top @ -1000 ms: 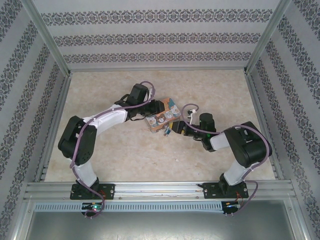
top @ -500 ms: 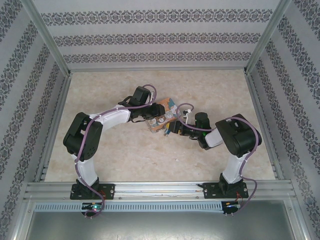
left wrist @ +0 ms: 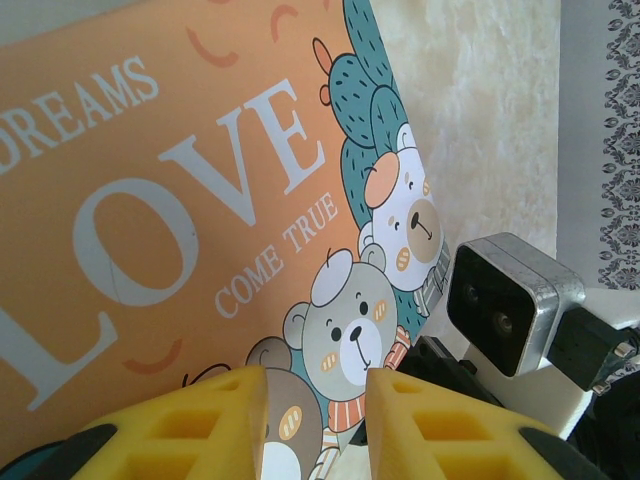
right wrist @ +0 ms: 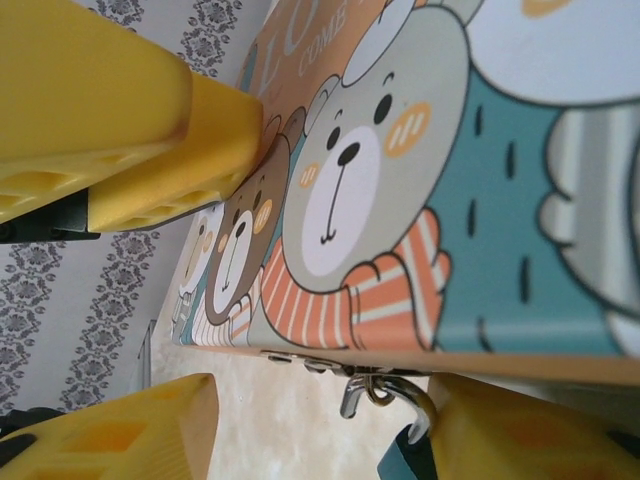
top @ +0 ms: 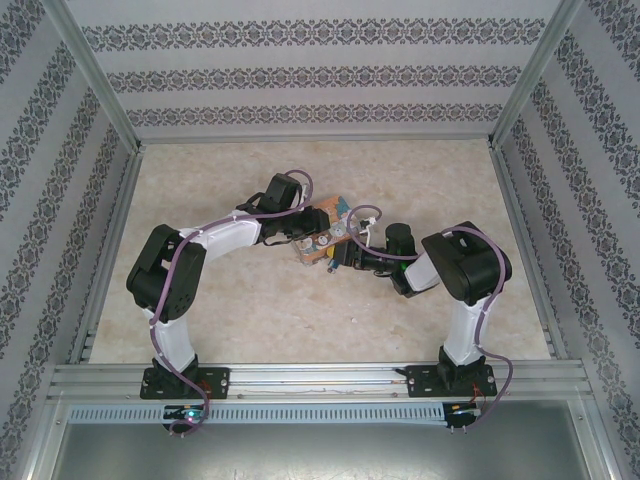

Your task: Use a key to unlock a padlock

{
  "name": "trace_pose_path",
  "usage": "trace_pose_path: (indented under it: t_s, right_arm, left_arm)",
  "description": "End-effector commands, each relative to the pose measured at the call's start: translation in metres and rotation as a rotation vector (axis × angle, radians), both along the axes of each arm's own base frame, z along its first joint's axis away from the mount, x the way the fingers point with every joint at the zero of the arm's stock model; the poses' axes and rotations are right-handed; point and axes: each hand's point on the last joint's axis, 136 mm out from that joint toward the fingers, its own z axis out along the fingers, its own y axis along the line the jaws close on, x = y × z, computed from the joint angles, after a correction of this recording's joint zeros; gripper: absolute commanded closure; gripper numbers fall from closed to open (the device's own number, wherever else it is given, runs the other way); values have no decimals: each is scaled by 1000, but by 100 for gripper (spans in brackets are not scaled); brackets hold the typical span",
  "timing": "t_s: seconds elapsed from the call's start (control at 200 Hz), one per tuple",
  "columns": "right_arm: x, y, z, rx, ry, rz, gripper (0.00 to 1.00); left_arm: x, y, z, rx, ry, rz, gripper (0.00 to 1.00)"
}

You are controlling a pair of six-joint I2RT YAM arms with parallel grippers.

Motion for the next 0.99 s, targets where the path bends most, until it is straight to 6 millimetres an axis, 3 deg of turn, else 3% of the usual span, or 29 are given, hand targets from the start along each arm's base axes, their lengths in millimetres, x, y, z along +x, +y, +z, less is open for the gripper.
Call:
trace_pose_path:
  t_s: [0.0,0.989]
  right_arm:
    - [-1,8,12,35,-54,42,46]
    - [-10,8,4,-3,-49,35,92]
  left_arm:
    - [-5,-5,-9,-8,28,-13,69]
    - [-6,-4,-5,-10,20,-17,69]
